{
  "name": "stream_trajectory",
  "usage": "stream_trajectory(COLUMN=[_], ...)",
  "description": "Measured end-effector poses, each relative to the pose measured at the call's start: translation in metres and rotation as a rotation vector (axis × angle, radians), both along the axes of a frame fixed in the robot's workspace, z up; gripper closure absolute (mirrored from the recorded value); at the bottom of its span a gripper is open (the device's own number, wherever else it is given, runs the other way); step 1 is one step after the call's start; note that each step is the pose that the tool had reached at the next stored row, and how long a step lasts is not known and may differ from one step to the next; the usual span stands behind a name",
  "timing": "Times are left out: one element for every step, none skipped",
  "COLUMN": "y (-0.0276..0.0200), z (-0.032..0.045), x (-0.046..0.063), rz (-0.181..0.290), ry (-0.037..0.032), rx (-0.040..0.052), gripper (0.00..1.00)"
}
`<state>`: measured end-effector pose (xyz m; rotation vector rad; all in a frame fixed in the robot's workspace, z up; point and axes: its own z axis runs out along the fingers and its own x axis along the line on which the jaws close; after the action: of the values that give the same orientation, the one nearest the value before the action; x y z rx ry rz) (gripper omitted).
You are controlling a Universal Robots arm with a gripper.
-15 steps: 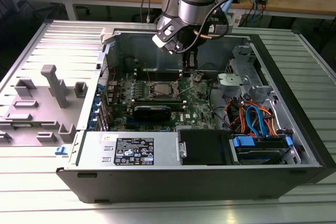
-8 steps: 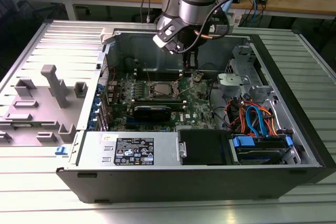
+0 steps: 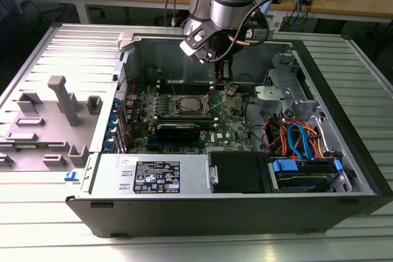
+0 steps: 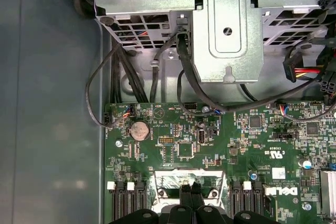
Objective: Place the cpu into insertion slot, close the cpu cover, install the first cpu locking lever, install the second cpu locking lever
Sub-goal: 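Close the cpu cover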
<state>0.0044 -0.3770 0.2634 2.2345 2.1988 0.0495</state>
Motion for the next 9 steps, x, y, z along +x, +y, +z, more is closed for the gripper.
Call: stream_trajectory(y=[0.0000, 0.0000, 0.0000, 0.0000, 0.0000, 0.0000, 0.0000, 0.0000, 0.0000], z=[0.0000, 0.0000, 0.0000, 0.0000, 0.0000, 0.0000, 0.0000, 0.0000, 0.0000], x=[0.0001, 0.0003, 0.0008, 0.0013, 0.0018, 0.0024, 0.0030, 0.0044, 0.0056], rz=[0.000, 0.000, 0.000, 0.000, 0.000, 0.000, 0.000, 0.000, 0.000], ry=[0.0000, 0.0000, 0.0000, -0.0001, -0.0001, 0.0000, 0.0000, 0.0000, -0.0001], rx=[0.0000, 0.0000, 0.0000, 0.0000, 0.0000, 0.0000, 0.0000, 0.0001, 0.0001], gripper=[0.89, 0.89, 0.89, 0.89, 0.89, 0.89, 0.89, 0.89, 0.89])
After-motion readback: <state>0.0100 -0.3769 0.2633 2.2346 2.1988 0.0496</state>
